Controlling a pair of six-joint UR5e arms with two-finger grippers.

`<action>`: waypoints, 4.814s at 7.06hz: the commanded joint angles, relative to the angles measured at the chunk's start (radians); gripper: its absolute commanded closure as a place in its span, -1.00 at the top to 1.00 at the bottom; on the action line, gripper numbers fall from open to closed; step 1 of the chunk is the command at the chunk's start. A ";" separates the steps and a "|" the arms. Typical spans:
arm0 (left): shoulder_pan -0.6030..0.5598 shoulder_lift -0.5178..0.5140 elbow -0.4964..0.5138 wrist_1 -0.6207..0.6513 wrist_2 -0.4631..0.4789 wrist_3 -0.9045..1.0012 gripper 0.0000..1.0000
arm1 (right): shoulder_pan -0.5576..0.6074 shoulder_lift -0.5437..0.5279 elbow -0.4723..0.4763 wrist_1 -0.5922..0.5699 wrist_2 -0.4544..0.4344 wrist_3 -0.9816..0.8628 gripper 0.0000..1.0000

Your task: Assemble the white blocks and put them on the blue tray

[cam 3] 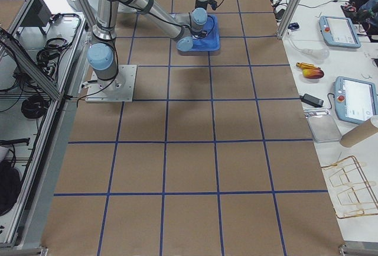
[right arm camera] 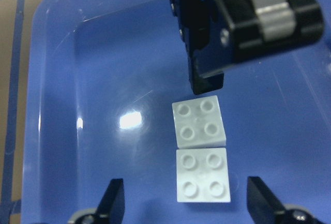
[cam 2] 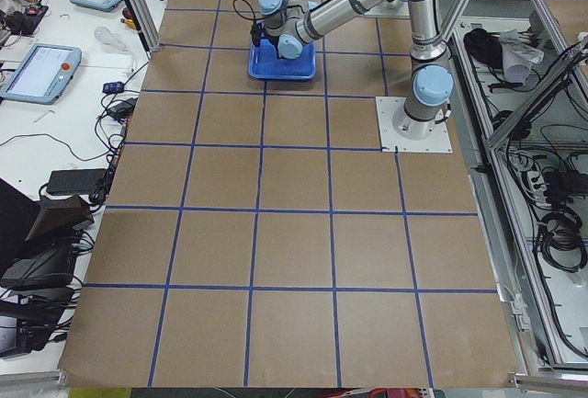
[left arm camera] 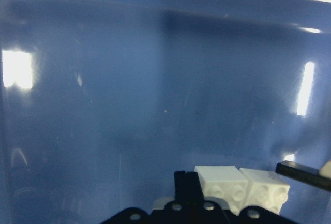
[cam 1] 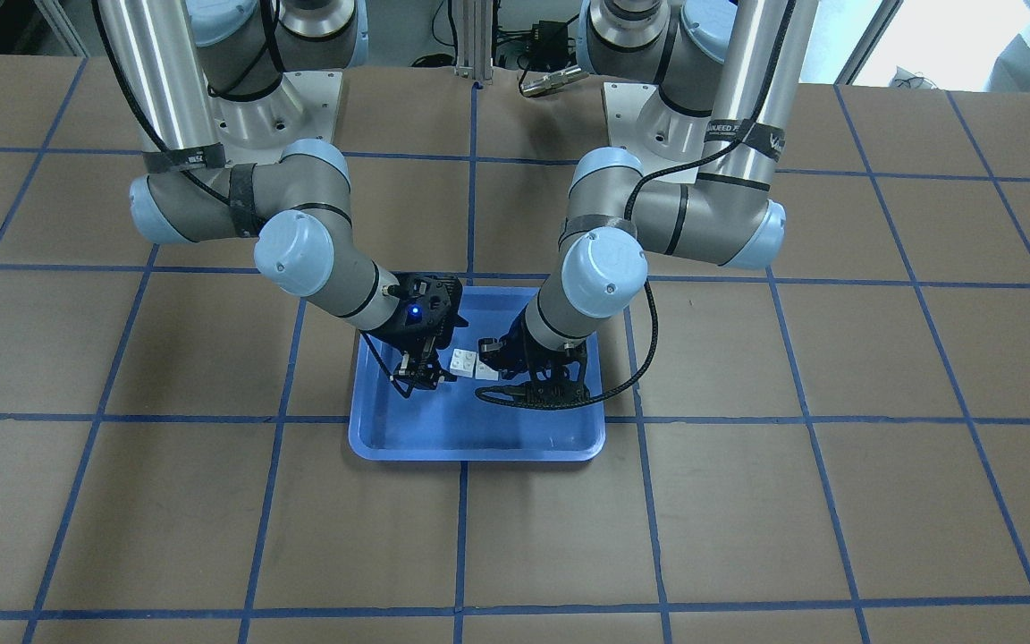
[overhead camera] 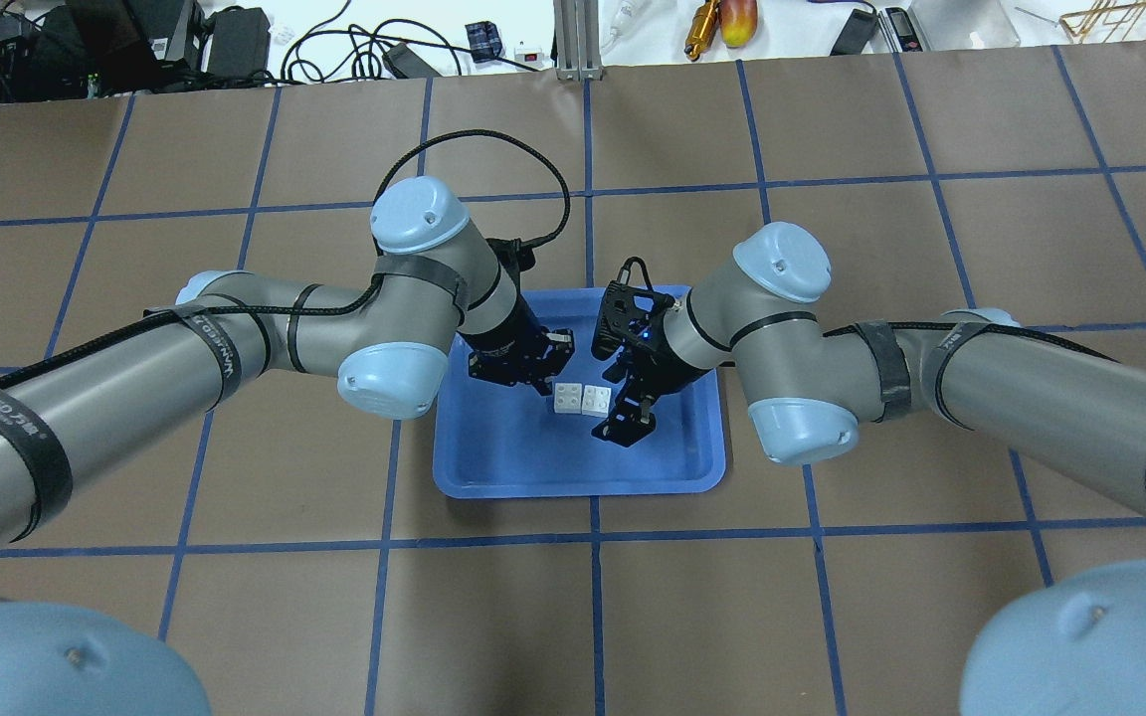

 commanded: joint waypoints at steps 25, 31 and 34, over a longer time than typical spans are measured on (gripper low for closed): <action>0.217 0.394 0.413 -0.687 0.322 0.406 0.42 | -0.195 -0.432 -0.478 1.010 -0.565 1.290 1.00; 0.225 0.420 0.374 -0.670 0.267 0.383 1.00 | -0.195 -0.435 -0.478 1.004 -0.554 1.274 1.00; 0.223 0.422 0.375 -0.673 0.280 0.369 1.00 | -0.196 -0.434 -0.476 1.005 -0.554 1.278 1.00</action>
